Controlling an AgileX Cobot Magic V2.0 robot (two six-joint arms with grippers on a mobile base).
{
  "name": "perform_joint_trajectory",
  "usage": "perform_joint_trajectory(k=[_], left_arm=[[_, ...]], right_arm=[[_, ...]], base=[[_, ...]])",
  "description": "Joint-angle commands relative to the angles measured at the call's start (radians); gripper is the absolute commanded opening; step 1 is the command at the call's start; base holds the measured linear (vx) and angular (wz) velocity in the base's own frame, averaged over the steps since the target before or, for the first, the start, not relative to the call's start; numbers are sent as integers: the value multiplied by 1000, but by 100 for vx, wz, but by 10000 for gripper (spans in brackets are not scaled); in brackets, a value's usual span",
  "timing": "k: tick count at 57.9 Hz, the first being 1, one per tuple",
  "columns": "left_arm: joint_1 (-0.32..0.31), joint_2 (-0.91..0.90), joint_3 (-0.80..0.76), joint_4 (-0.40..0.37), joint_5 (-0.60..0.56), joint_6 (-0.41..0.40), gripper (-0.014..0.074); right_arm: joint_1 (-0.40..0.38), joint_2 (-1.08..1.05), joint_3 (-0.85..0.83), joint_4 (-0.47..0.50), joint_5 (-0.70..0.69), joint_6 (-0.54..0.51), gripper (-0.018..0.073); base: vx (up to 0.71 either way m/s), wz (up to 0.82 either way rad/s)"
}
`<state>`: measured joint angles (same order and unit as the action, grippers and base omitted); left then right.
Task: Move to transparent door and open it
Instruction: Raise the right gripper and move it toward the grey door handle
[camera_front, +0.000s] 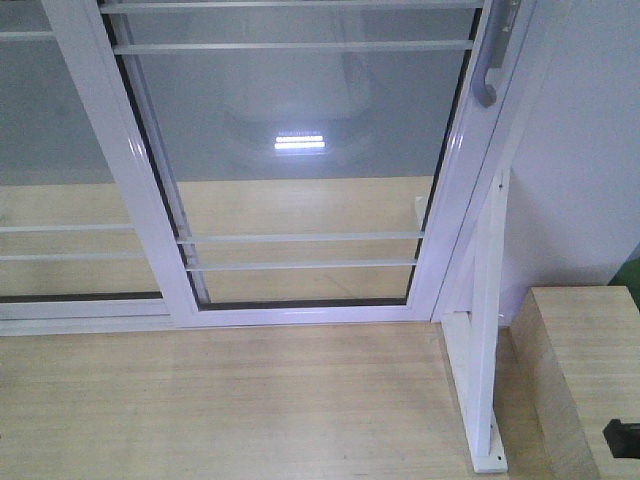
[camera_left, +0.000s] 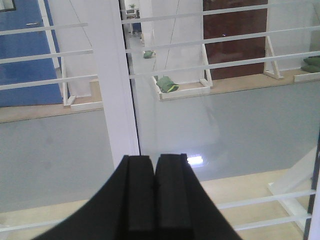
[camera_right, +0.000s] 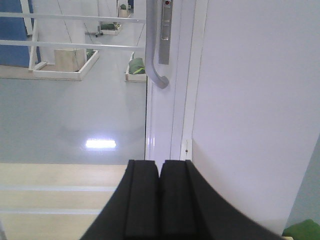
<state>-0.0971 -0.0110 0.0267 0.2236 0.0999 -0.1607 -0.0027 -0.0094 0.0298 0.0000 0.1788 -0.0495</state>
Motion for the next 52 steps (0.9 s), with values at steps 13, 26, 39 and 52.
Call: perform_joint_trajectory(k=[13, 26, 39, 52], left_arm=[[-3, 7, 30, 2, -84, -4, -6], [-3, 7, 30, 2, -84, -4, -6], [-3, 7, 30, 2, -84, -4, -6], [-3, 7, 30, 2, -84, -4, -6]], right_arm=[[-4, -15, 14, -7, -85, -2, -8], [-4, -15, 14, -7, -85, -2, -8], [-4, -15, 14, -7, -85, -2, -8], [-4, -15, 14, -7, -85, -2, -8]], base=[[27, 2], [19, 3], [11, 2], [9, 1]])
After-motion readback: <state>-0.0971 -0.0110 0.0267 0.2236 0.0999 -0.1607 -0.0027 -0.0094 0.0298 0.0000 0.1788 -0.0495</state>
